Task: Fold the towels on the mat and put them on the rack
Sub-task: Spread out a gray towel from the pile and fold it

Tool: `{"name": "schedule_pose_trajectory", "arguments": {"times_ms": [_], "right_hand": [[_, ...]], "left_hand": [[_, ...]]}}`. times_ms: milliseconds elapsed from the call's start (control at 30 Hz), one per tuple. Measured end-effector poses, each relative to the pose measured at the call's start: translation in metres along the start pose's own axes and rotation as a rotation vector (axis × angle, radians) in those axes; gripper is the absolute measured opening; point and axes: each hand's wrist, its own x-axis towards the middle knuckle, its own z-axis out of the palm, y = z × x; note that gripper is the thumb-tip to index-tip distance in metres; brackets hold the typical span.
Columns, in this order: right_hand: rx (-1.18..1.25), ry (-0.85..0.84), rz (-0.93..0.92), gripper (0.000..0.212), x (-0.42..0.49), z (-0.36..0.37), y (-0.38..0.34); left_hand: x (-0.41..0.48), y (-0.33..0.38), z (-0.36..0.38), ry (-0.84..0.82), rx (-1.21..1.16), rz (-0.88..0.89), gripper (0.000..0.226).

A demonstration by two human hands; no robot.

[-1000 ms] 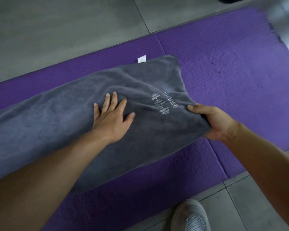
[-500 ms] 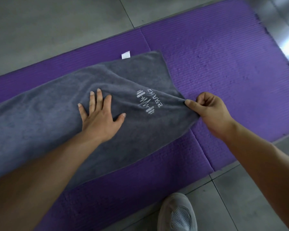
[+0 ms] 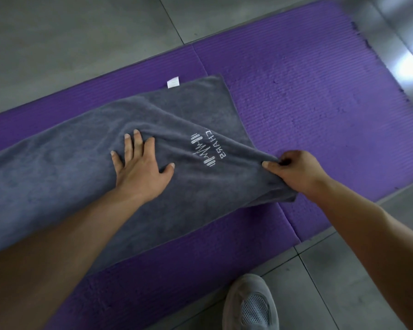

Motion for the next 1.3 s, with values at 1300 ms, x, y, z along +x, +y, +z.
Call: {"name": "schedule_pose_trajectory", "arguments": {"times_ms": [1300], "right_hand": [[0.368, 0.375, -0.306, 0.033, 0.206, 0.019, -0.210]], "left_hand": [[0.135, -0.076, -0.074, 0.449, -0.388, -0.091, 0.032]]}}
